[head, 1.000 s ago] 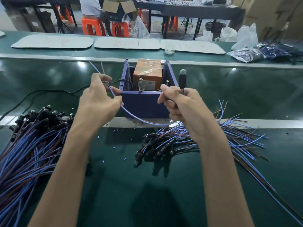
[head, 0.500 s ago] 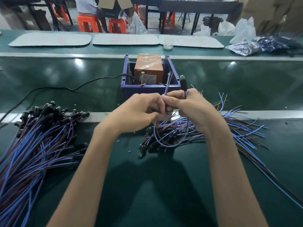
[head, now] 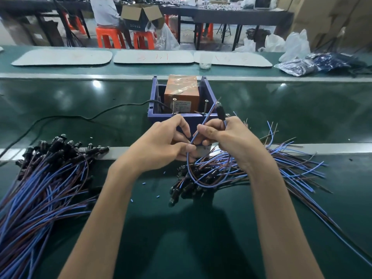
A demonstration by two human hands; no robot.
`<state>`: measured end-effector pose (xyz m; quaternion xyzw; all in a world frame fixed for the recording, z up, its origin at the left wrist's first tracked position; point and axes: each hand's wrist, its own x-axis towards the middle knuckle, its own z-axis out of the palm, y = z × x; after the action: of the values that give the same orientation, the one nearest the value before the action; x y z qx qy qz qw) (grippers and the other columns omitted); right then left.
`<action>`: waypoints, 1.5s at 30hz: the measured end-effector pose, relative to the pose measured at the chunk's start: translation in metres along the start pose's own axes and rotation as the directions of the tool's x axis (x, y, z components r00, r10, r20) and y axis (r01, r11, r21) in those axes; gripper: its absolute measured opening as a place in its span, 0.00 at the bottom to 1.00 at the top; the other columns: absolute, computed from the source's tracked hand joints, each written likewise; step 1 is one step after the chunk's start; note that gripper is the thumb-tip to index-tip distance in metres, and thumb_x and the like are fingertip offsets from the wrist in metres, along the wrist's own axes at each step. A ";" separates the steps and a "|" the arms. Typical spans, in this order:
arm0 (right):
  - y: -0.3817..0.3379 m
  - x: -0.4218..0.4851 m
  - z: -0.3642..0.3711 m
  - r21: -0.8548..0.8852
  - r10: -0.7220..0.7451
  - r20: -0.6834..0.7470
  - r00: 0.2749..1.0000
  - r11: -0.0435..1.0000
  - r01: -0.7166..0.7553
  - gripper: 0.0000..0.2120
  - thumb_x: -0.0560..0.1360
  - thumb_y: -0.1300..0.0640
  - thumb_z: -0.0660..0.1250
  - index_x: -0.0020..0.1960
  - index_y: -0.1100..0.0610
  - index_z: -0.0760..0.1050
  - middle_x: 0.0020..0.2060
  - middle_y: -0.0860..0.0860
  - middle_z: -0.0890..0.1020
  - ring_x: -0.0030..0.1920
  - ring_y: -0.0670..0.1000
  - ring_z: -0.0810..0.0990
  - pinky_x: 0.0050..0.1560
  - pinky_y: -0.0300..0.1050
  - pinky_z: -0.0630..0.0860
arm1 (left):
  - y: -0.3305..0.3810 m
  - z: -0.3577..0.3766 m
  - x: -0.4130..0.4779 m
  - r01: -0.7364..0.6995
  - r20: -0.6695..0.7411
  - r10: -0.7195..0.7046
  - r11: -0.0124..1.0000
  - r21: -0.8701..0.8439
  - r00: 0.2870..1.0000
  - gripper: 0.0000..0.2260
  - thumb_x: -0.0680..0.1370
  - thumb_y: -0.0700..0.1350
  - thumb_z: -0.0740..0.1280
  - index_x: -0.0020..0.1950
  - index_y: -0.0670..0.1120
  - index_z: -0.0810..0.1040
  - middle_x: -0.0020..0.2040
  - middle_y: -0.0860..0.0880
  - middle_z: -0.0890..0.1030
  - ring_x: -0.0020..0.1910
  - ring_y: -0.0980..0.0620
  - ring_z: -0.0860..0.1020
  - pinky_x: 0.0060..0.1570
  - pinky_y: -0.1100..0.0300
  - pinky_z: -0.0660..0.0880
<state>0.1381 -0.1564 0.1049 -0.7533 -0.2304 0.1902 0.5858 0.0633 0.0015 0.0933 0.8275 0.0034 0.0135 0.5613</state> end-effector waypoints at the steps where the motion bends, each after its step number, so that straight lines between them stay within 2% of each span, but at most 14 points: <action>1: 0.000 0.000 0.000 -0.003 0.005 0.002 1.000 1.000 -0.005 0.11 0.77 0.59 0.68 0.37 0.60 0.80 0.32 0.51 0.83 0.26 0.40 0.75 0.25 0.26 0.65 | 0.000 0.000 0.000 0.002 0.004 -0.002 1.000 -0.015 1.000 0.11 0.77 0.31 0.66 0.44 0.44 0.67 0.38 0.42 0.85 0.41 0.47 0.85 0.39 0.60 0.81; 6: -0.001 -0.002 -0.003 0.105 0.045 -0.012 0.999 0.994 -0.043 0.14 0.80 0.61 0.63 0.35 0.60 0.76 0.32 0.52 0.84 0.31 0.44 0.83 0.24 0.27 0.68 | -0.002 -0.002 0.000 -0.011 -0.017 0.011 1.000 -0.012 1.000 0.10 0.77 0.32 0.66 0.48 0.44 0.68 0.38 0.44 0.85 0.40 0.49 0.85 0.40 0.62 0.80; 9: -0.001 -0.001 -0.005 0.180 0.051 -0.033 0.998 0.983 -0.044 0.14 0.82 0.63 0.58 0.39 0.59 0.74 0.35 0.52 0.85 0.35 0.48 0.85 0.34 0.35 0.75 | -0.002 -0.003 -0.001 -0.021 -0.015 0.022 0.997 0.078 1.000 0.16 0.77 0.34 0.66 0.61 0.46 0.68 0.40 0.49 0.86 0.41 0.51 0.84 0.42 0.62 0.81; 11: 0.000 0.001 -0.006 0.160 0.037 -0.069 0.997 0.987 -0.026 0.13 0.82 0.63 0.55 0.45 0.58 0.76 0.32 0.49 0.84 0.32 0.46 0.82 0.38 0.41 0.73 | 0.000 -0.005 -0.003 -0.034 -0.028 0.038 0.989 0.143 0.999 0.25 0.78 0.33 0.65 0.71 0.50 0.63 0.44 0.53 0.85 0.40 0.52 0.85 0.44 0.61 0.81; 13: -0.001 0.004 -0.007 0.205 0.043 -0.117 0.992 0.979 -0.019 0.12 0.82 0.64 0.55 0.50 0.58 0.77 0.27 0.48 0.80 0.25 0.44 0.75 0.34 0.38 0.68 | 0.003 -0.007 -0.005 -0.045 -0.055 0.058 0.974 0.222 0.997 0.32 0.78 0.32 0.62 0.77 0.54 0.56 0.48 0.57 0.84 0.38 0.54 0.85 0.44 0.63 0.80; 16: -0.003 0.006 -0.009 0.271 0.062 -0.181 0.981 0.963 -0.011 0.13 0.80 0.67 0.55 0.58 0.61 0.75 0.20 0.48 0.74 0.19 0.43 0.66 0.22 0.33 0.61 | 0.010 -0.010 -0.008 -0.028 -0.097 0.057 0.960 0.280 0.994 0.38 0.74 0.29 0.57 0.78 0.56 0.52 0.52 0.58 0.82 0.36 0.56 0.84 0.45 0.63 0.79; 21: -0.005 0.001 -0.015 0.267 -0.020 -0.292 0.956 0.958 0.102 0.16 0.79 0.67 0.57 0.59 0.51 0.73 0.18 0.47 0.71 0.20 0.42 0.67 0.20 0.32 0.61 | 0.012 -0.006 -0.008 -0.022 -0.046 0.046 0.907 0.420 0.998 0.33 0.75 0.32 0.56 0.77 0.54 0.59 0.48 0.57 0.83 0.35 0.58 0.83 0.46 0.61 0.79; 24: -0.007 -0.001 -0.017 0.258 -0.047 -0.349 0.936 0.955 0.144 0.12 0.80 0.66 0.58 0.56 0.55 0.76 0.18 0.47 0.71 0.21 0.42 0.68 0.20 0.33 0.60 | 0.014 -0.010 -0.007 -0.069 -0.064 0.114 0.872 0.484 0.991 0.31 0.75 0.33 0.59 0.74 0.57 0.66 0.44 0.57 0.84 0.36 0.58 0.82 0.51 0.56 0.79; 27: -0.012 -0.003 -0.018 0.224 -0.070 -0.381 0.922 0.961 0.165 0.10 0.81 0.64 0.58 0.55 0.58 0.78 0.22 0.49 0.72 0.21 0.42 0.68 0.19 0.32 0.60 | 0.013 -0.020 -0.010 -0.063 -0.109 0.114 0.917 0.393 0.987 0.31 0.75 0.31 0.59 0.65 0.65 0.72 0.42 0.56 0.85 0.35 0.55 0.83 0.46 0.62 0.80; 30: -0.015 -0.001 -0.020 0.135 -0.081 -0.375 0.924 0.981 0.140 0.11 0.81 0.65 0.57 0.56 0.60 0.77 0.27 0.53 0.75 0.20 0.41 0.68 0.20 0.33 0.62 | 0.013 -0.024 -0.010 -0.009 -0.153 0.083 0.902 0.431 0.985 0.24 0.75 0.32 0.60 0.65 0.52 0.78 0.40 0.56 0.85 0.34 0.54 0.83 0.40 0.71 0.77; 33: -0.009 0.004 -0.020 0.088 -0.059 -0.343 0.937 0.992 0.095 0.12 0.81 0.67 0.55 0.58 0.60 0.74 0.29 0.54 0.76 0.20 0.40 0.68 0.21 0.33 0.62 | 0.016 -0.030 -0.010 -0.001 -0.137 0.079 0.869 0.495 0.987 0.18 0.74 0.33 0.61 0.56 0.51 0.82 0.37 0.57 0.84 0.31 0.58 0.82 0.38 0.78 0.71; 38: 0.017 0.009 -0.016 0.162 0.008 -0.340 0.940 0.985 0.050 0.14 0.80 0.68 0.53 0.61 0.61 0.73 0.28 0.51 0.76 0.18 0.41 0.64 0.19 0.32 0.60 | 0.016 -0.042 -0.011 0.017 -0.087 0.031 0.868 0.496 0.996 0.14 0.76 0.34 0.64 0.54 0.50 0.81 0.37 0.56 0.85 0.34 0.57 0.84 0.46 0.60 0.77; 41: 0.031 0.011 -0.006 0.165 0.010 -0.302 0.953 0.985 0.042 0.16 0.79 0.69 0.53 0.62 0.62 0.73 0.27 0.50 0.76 0.18 0.43 0.62 0.20 0.33 0.61 | 0.015 -0.050 -0.015 0.038 -0.040 -0.021 0.872 0.487 0.999 0.15 0.76 0.35 0.66 0.49 0.56 0.80 0.38 0.54 0.85 0.36 0.56 0.84 0.45 0.58 0.78; 45: 0.035 0.012 -0.002 0.182 -0.010 -0.267 0.964 0.981 0.061 0.16 0.78 0.69 0.53 0.61 0.60 0.73 0.30 0.52 0.77 0.18 0.44 0.62 0.20 0.33 0.61 | 0.012 -0.060 -0.020 0.110 -0.056 -0.095 0.882 0.458 0.994 0.13 0.78 0.35 0.65 0.50 0.54 0.78 0.39 0.52 0.86 0.38 0.53 0.85 0.46 0.62 0.79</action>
<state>0.1533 -0.1586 0.0713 -0.7087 -0.1446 0.0984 0.6835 0.0413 0.0526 0.1263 0.9353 0.0592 -0.0042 0.3490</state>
